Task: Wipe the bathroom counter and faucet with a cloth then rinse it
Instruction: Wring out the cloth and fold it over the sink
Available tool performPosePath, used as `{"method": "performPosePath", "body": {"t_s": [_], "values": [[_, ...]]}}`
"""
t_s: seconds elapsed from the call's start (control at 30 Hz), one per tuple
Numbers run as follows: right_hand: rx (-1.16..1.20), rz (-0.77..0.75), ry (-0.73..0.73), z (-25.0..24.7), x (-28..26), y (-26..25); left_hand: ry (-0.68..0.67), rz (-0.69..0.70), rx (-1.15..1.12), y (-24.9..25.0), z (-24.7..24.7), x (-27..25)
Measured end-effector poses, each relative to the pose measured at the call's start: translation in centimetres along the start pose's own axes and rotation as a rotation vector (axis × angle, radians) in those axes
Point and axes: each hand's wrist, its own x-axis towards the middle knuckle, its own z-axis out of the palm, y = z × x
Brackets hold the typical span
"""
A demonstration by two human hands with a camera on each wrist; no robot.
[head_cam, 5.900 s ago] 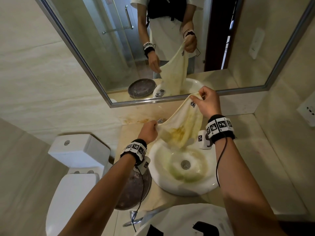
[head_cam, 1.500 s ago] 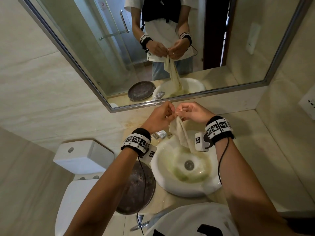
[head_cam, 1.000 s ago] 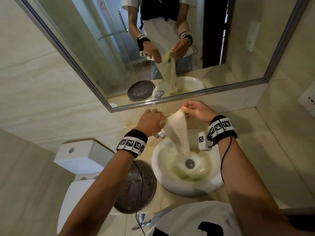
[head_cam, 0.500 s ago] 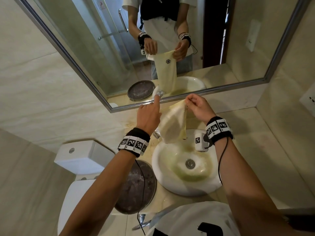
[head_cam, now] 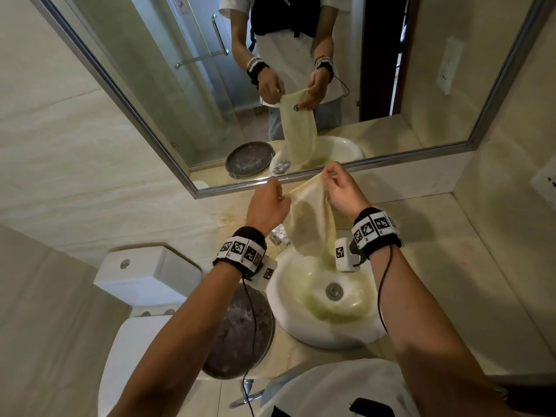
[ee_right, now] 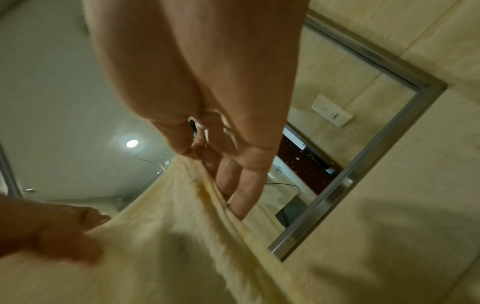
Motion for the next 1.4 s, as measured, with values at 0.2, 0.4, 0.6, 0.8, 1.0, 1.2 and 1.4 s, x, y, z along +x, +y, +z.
{"method": "performPosePath", "body": {"t_s": [0.2,0.4,0.6,0.8,1.0,1.2,1.4], "values": [[0.102,0.074,-0.113,1.7,-0.1,-0.1,-0.159,-0.279,-0.778,1.4,-0.3,-0.6],[0.172,0.032,-0.232,1.4,-0.3,-0.1,-0.095,-0.286,-0.864,1.7,-0.9,-0.9],[0.144,-0.036,-0.342,1.9,-0.9,-0.5,0.033,-0.303,-0.751,2.3,-0.2,-0.5],[0.187,-0.072,-0.323,1.5,-1.0,-1.2,0.121,-0.31,-0.757,2.8,0.4,0.1],[0.244,-0.091,-0.319,1.2,-1.5,-1.8,0.066,-0.291,-0.778,3.3,0.1,1.0],[0.192,-0.098,-0.22,1.3,-1.5,-1.5,-0.006,-0.16,-0.499,3.8,-1.2,2.0],[0.162,-0.017,-0.15,0.9,-0.6,-0.3,0.029,0.044,-0.468,3.8,-2.0,2.1]]}}
